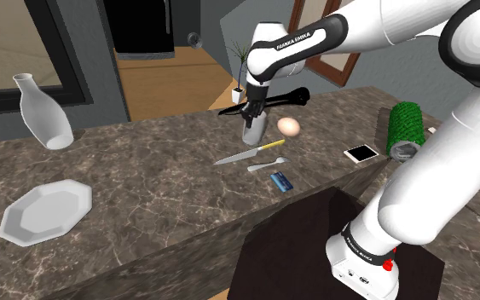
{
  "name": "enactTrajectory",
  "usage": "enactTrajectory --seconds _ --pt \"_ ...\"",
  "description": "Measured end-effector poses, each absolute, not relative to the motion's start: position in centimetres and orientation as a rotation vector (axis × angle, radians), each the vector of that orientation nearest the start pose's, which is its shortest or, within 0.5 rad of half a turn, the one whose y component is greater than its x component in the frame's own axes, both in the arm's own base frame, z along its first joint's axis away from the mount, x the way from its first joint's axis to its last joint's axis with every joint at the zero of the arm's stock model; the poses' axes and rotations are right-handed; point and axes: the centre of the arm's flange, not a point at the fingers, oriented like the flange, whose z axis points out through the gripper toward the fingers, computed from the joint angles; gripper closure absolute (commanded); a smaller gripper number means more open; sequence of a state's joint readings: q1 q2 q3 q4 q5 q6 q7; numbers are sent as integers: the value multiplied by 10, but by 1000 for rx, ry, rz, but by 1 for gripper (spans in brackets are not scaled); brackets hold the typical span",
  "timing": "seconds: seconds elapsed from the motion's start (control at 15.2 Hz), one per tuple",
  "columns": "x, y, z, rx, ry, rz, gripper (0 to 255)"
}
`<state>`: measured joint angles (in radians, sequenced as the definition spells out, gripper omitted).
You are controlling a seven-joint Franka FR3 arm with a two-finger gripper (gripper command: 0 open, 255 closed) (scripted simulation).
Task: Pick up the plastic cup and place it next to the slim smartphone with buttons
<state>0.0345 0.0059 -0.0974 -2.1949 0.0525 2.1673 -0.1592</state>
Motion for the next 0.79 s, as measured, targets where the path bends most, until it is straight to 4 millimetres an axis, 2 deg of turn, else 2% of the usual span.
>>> enactTrajectory --seconds 0.79 --pt "527 -31 442 -3094 -102 44 255"
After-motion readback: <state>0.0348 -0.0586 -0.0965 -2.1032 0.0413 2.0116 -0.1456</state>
